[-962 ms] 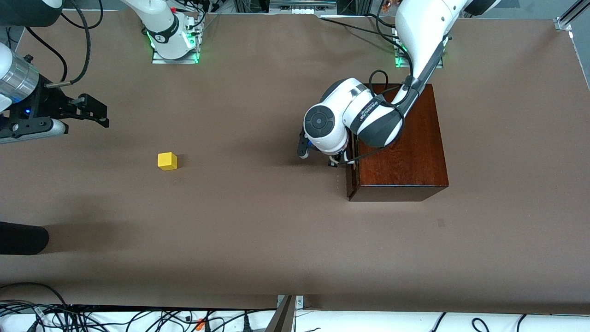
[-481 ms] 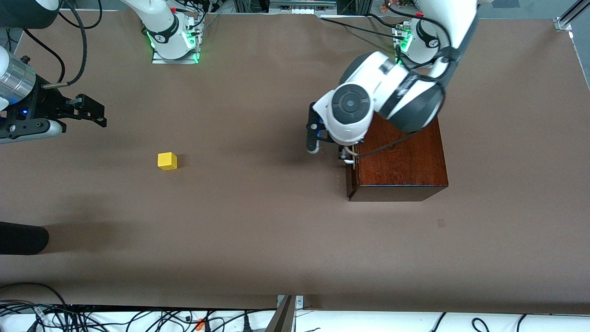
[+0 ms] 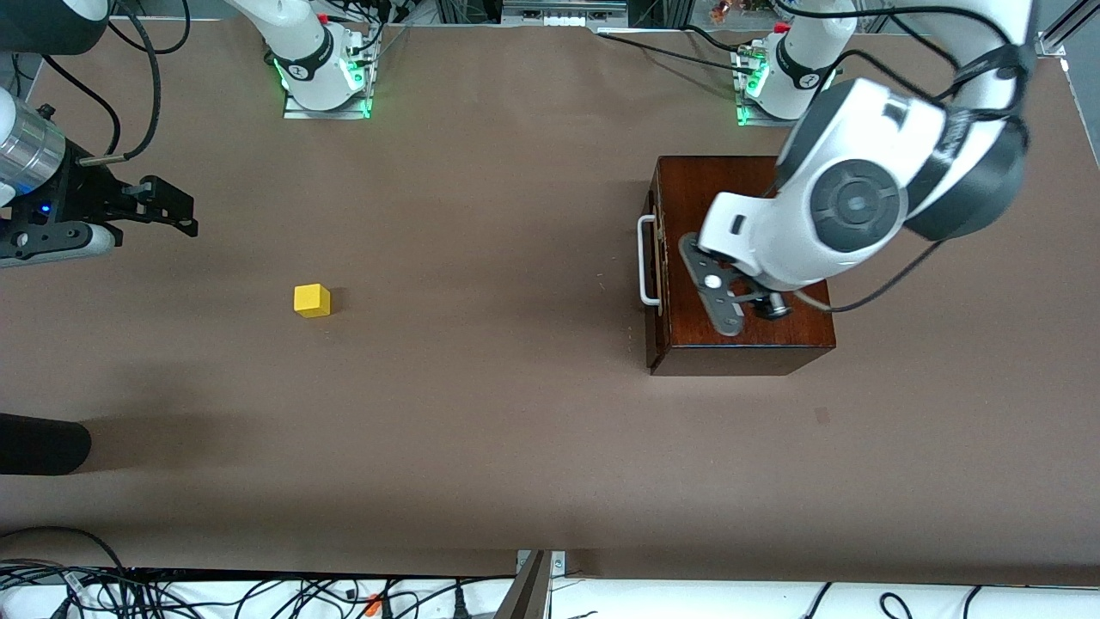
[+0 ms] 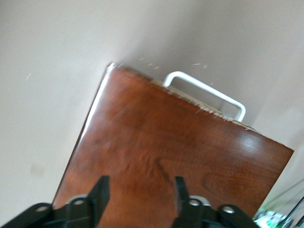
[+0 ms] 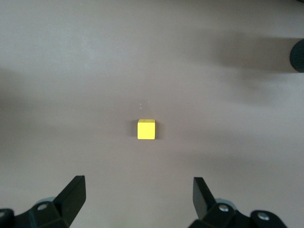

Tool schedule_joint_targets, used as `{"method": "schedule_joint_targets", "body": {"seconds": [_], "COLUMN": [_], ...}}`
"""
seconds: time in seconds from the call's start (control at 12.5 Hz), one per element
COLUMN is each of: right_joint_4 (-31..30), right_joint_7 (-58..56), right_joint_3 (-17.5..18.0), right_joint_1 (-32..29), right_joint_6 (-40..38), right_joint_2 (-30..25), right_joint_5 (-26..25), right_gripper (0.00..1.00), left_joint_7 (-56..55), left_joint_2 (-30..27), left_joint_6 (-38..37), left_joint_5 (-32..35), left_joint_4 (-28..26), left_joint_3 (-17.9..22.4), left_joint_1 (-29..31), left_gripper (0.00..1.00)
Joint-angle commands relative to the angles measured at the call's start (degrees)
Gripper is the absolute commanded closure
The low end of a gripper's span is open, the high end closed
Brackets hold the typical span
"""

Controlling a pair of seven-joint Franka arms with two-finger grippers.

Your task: Open drawer, take yellow block, close drawer

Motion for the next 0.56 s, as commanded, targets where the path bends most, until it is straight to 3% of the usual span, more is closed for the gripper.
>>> {"method": "schedule_joint_targets", "body": {"seconds": [0.0,0.16,0.24,0.32,0.48], "right_joint_4": [1.58,1.58,1.58,1.58,1.58], "right_joint_7": [0.88,0.88,0.88,0.88,0.88], "right_joint_3": [-0.01,-0.44,-0.45,-0.45,-0.45], "right_joint_1": [-0.30,-0.30,-0.30,-0.30,-0.30], "right_joint_6": [-1.39,-1.39,-1.39,-1.39,-1.39], "right_joint_2": [0.54,0.63,0.63,0.63,0.63], "right_joint_5": [-0.09,0.00,0.00,0.00,0.00], "right_gripper": [0.00,0.00,0.00,0.00,0.00], "left_joint_7": [-4.53,-4.96,-8.36,-15.10,-24.80], "left_joint_2": [-1.94,-4.73,-7.28,-9.83,-16.76], "left_joint_6": [-1.83,-1.58,-0.53,0.78,6.22], "left_joint_5": [1.12,3.58,3.59,2.63,0.43], "left_joint_4": [-0.53,-0.88,-1.49,-3.59,-12.09], "left_joint_3": [1.27,1.53,4.40,7.74,10.05], "left_joint_1": [2.73,4.32,3.72,2.84,2.83], "left_gripper": [0.00,0.00,0.00,0.00,0.00]}}
